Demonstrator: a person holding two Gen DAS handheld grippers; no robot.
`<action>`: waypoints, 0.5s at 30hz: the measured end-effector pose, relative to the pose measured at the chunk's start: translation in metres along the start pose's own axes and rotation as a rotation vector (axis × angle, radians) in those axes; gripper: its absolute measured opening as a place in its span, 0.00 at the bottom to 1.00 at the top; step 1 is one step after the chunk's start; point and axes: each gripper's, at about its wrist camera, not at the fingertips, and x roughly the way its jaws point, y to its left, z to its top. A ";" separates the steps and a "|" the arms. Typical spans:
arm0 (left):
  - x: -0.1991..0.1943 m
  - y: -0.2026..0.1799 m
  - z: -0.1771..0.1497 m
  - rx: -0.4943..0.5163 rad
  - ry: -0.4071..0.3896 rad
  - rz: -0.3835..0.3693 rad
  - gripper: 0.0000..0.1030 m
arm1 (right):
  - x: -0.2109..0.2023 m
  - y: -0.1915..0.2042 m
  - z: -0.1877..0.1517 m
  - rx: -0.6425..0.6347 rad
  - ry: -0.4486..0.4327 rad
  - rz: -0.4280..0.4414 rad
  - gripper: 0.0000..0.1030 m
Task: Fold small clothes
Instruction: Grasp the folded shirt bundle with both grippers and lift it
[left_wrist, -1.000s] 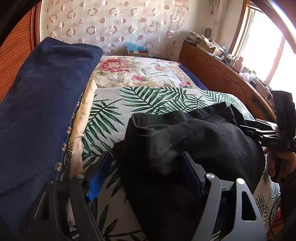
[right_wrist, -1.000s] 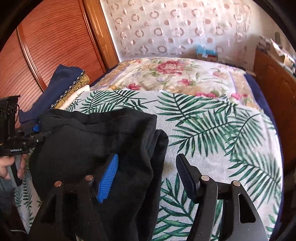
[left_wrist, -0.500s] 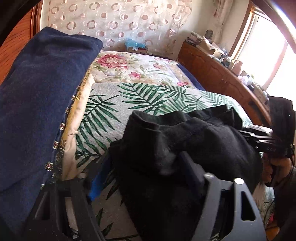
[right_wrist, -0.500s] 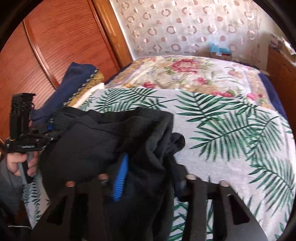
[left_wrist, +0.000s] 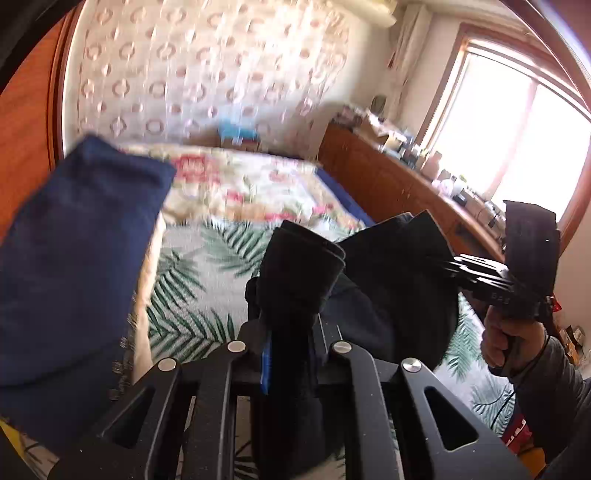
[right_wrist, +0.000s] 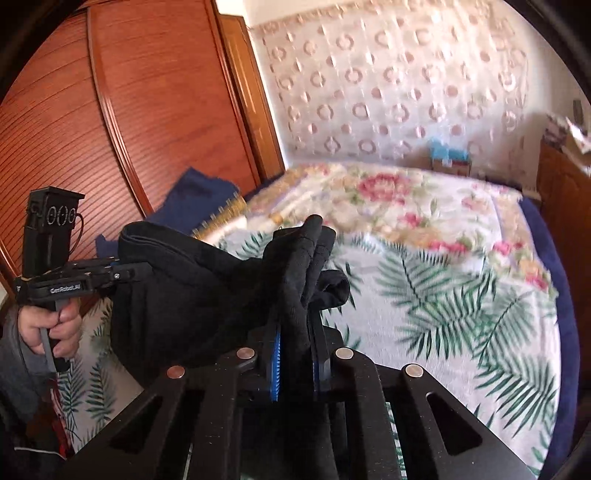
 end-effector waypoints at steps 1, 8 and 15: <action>-0.009 -0.002 0.002 0.003 -0.023 0.003 0.14 | -0.004 0.003 0.003 -0.011 -0.016 -0.003 0.10; -0.064 -0.001 0.023 0.001 -0.176 0.050 0.14 | -0.023 0.026 0.038 -0.082 -0.123 0.023 0.10; -0.101 0.038 0.027 -0.084 -0.300 0.183 0.14 | 0.007 0.069 0.101 -0.255 -0.158 0.068 0.09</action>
